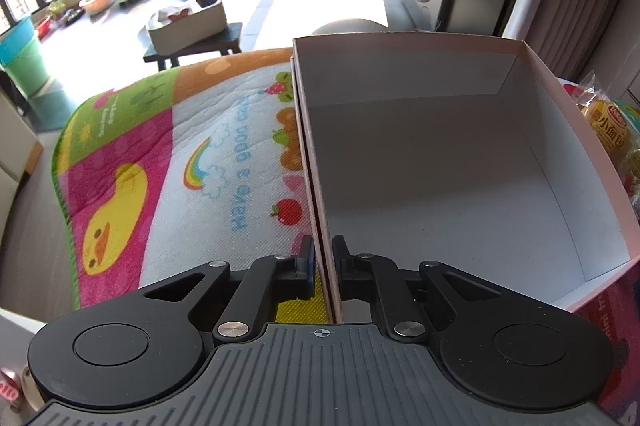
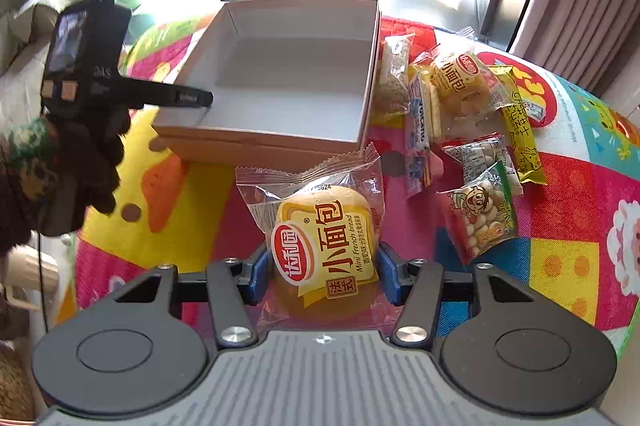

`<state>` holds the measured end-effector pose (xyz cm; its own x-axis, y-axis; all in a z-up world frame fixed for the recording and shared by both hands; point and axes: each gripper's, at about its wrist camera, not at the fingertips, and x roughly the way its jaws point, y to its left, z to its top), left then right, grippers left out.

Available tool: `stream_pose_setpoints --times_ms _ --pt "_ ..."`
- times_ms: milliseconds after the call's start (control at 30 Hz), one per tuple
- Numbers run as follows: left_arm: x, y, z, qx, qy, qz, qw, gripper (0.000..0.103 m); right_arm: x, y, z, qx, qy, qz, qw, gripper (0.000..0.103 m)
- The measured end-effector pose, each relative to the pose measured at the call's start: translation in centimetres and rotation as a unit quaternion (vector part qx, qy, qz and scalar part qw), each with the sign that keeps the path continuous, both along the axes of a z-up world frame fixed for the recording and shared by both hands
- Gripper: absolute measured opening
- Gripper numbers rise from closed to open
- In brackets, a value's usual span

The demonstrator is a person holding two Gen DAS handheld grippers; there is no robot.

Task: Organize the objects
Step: 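Grasp the yellow bread bun with the right gripper while the left gripper holds the box wall, then carry the bread bun into the box and open the right gripper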

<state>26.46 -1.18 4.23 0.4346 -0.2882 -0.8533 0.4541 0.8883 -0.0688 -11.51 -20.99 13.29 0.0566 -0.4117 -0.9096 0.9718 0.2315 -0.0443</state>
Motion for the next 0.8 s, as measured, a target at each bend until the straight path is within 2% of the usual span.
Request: stream_pose_setpoints --times_ms 67,167,267,400,600,800 --pt "0.2 0.3 0.0 -0.009 0.011 -0.002 0.9999 0.012 1.5 -0.6 1.1 -0.011 -0.004 -0.015 1.000 0.053" --pt "0.5 0.8 0.0 -0.021 0.019 -0.003 0.9996 0.013 4.2 -1.8 2.4 -0.050 0.017 -0.017 0.998 0.053" --pt "0.7 1.4 -0.1 -0.030 0.023 -0.008 0.9993 0.013 7.1 -3.0 2.1 -0.075 0.053 0.008 0.996 0.053" --pt "1.1 2.3 -0.3 -0.046 0.029 -0.014 0.9984 0.014 9.4 -4.3 0.8 -0.065 0.063 0.021 0.996 0.053" --pt "1.5 3.0 -0.5 -0.061 0.038 -0.007 0.9974 0.014 10.4 -4.9 -0.1 -0.060 0.063 0.022 0.996 0.053" --pt "1.6 2.8 -0.4 -0.057 0.039 0.002 0.9976 0.013 9.4 -5.2 -0.2 -0.058 0.061 0.035 0.996 0.053"
